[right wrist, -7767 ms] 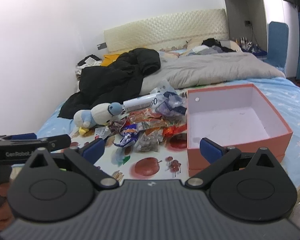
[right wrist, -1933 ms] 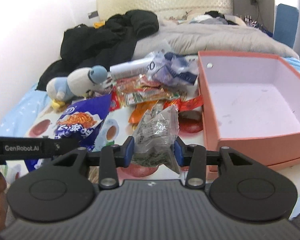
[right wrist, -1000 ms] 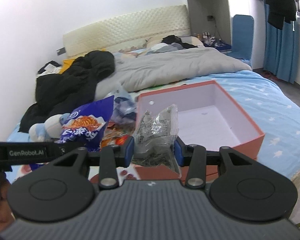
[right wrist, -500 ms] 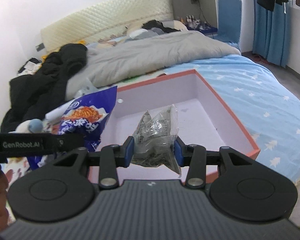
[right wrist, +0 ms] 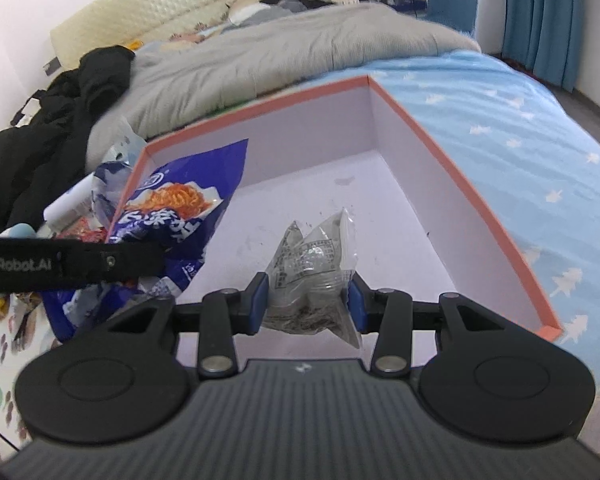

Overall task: Organize snacks
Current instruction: 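Carry the clear bag and blue bag with both grippers over the pink box, then open both grippers to drop the two bags into the pink box, then lift both grippers out of the box and back toward the snack pile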

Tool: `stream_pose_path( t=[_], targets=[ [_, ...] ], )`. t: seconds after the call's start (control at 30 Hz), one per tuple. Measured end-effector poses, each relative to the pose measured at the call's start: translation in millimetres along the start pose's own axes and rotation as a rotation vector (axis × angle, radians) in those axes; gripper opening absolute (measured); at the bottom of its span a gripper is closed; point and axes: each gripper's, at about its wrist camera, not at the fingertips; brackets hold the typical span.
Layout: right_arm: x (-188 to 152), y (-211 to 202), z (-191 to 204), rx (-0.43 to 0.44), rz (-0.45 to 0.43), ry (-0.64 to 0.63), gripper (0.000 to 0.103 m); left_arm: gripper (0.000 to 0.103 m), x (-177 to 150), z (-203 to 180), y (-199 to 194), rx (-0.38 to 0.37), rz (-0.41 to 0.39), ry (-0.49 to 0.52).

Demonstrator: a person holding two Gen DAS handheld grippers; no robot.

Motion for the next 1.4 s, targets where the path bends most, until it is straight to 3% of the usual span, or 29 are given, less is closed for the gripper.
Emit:
stream_pose_path(
  t=[0.2,0.33,0.4,0.43,0.93,1.4],
  targets=[
    [1,15,-3,-0.001,0.035,-0.009,0.046,0.05,4,6,9,-0.008,0.014,-0.013],
    [-2,18,-6,-0.01,0.053,-0.004,0.048,0.062,4,8,2,-0.026,-0.012,0.002],
    [-2,16,-7,-0.009,0.046,0.009,0.068,0.062,3,7,-3,-0.016,-0.019,0.007],
    [-2,14,-7,-0.01,0.04,0.016,0.072,0.062,3,6,-6,-0.011,-0.023,0.01],
    [-14,-57,13,0.015,-0.061,0.033,0.071,0.062,-22,-5,-106,0.004,-0.135,0.033],
    [-43,-145,51,0.07,-0.178,-0.004,0.071,0.062,-82,-1,-219,0.031,-0.256,0.012]
  ],
)
Point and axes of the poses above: each gripper's, at about its wrist camera, not at the fingertips, and y roughly the way its jaws point, z to its left, x to its top, and after that the axes turned 4 degrees about -z, right-handed
